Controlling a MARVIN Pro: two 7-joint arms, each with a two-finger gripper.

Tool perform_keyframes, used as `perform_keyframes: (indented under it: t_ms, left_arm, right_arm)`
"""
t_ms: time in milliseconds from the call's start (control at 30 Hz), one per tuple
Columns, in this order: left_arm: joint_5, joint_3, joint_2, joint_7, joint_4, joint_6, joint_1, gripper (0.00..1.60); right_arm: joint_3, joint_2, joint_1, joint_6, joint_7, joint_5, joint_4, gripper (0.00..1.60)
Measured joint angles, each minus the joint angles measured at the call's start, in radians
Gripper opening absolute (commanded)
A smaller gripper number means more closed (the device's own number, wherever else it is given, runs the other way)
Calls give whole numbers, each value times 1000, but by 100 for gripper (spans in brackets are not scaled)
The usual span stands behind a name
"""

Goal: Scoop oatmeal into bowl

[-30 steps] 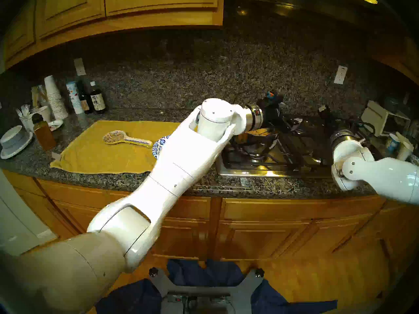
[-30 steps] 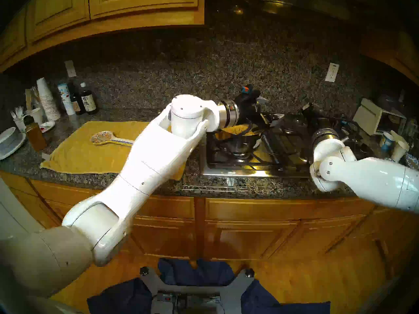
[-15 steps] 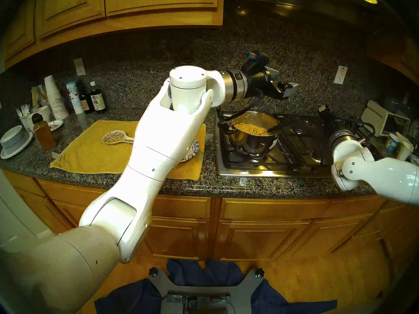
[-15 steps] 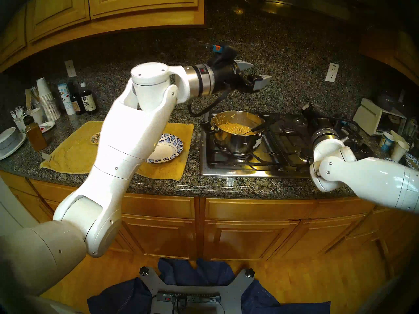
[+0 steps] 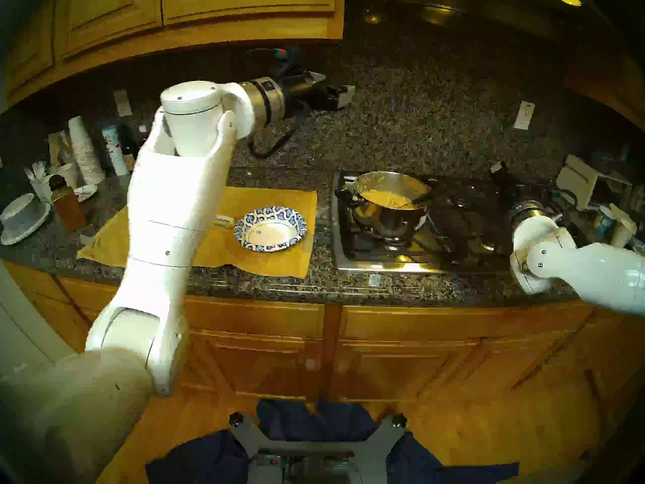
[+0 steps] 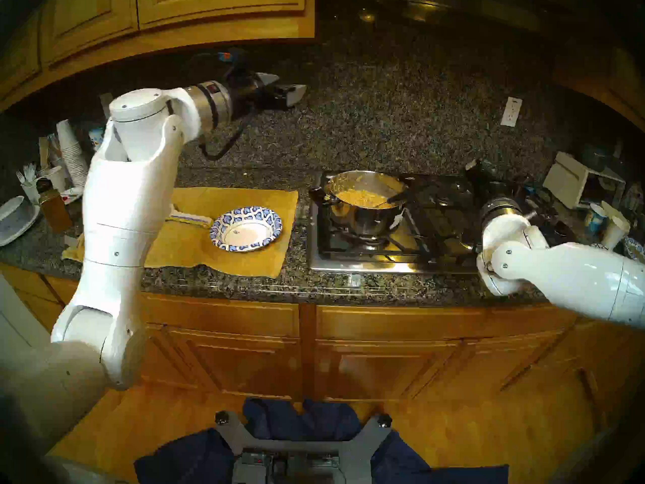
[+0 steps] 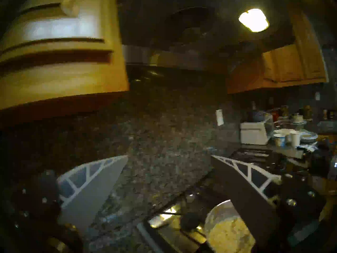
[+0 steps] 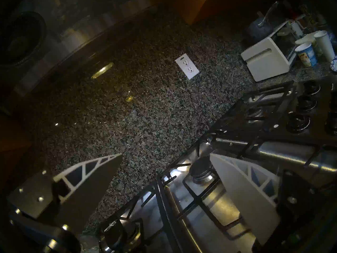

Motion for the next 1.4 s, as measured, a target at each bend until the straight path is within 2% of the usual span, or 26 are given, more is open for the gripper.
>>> perform_keyframes:
  t_ms: [500,800,1167,1400]
  left_arm:
    - [30,-272,179,110,-25,81,220,160]
    - [7,-418,202,120,-68,42,346,160]
    - [-7,-452,199,100,-86,20,394,160]
    - [-12,-461,197,93,-93,8,403,160]
  right_arm:
    - [-1,-1,0,0,0,2,0,160]
    - [-1,0,1,0,0,0,0,160]
    - [29,32,59,-42,-75,-2,75,160]
    - [50,49,97,-47,-130,11,44,160]
